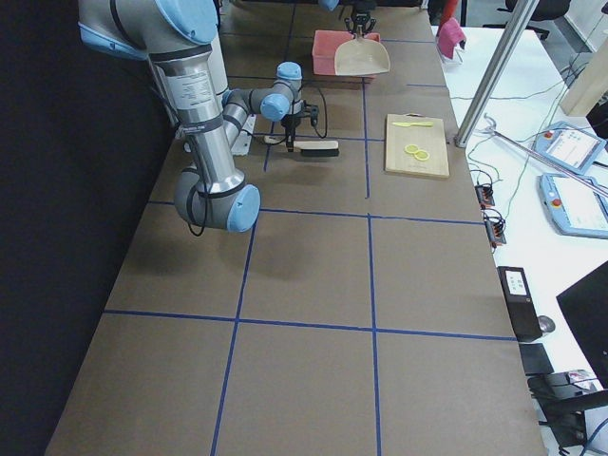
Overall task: Sweep and dump trash into bin
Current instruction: 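Lower the empty dustpan with the left gripper back onto the table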
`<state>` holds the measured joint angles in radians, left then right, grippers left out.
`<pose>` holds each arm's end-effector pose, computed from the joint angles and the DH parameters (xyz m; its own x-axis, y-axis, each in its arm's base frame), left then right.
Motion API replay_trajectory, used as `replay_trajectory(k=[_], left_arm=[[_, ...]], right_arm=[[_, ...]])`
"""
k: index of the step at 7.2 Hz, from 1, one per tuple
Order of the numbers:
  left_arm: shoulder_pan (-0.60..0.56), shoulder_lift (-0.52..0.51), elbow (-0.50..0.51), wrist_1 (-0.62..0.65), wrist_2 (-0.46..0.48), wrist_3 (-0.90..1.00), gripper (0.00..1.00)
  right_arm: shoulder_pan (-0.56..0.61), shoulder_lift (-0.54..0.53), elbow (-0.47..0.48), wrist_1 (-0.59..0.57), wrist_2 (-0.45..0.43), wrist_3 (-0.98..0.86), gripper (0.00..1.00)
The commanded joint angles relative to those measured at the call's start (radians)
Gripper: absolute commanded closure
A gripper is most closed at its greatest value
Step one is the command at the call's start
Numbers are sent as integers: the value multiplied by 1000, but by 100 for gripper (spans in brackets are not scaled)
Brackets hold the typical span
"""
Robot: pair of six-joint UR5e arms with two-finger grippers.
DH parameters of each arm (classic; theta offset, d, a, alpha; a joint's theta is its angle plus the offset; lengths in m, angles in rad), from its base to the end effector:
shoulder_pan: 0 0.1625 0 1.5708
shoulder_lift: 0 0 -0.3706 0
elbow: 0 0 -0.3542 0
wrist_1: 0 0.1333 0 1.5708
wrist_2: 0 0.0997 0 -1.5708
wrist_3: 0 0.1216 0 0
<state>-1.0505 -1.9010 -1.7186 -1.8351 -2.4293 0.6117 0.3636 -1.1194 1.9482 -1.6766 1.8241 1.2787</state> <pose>0.2435 -0.5080 0.3413 0.0456 0.9966 -0.0684 -0.4795 0.0819 0.8737 -0.4809 -0.2930 0.2572 0.7256 -0.0222 0.6877 0.0205 0.9997 0.0106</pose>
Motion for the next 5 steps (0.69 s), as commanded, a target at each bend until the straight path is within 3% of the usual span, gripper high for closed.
replay_trajectory(k=[1,5], left_arm=[[177,-39,-33,-4,129,-122,97],[421,-53,-36,-93,352,-323,96]], right_arm=[[1,1,0,0,-2,1,100],[1,6,8,0,-2,8,100]])
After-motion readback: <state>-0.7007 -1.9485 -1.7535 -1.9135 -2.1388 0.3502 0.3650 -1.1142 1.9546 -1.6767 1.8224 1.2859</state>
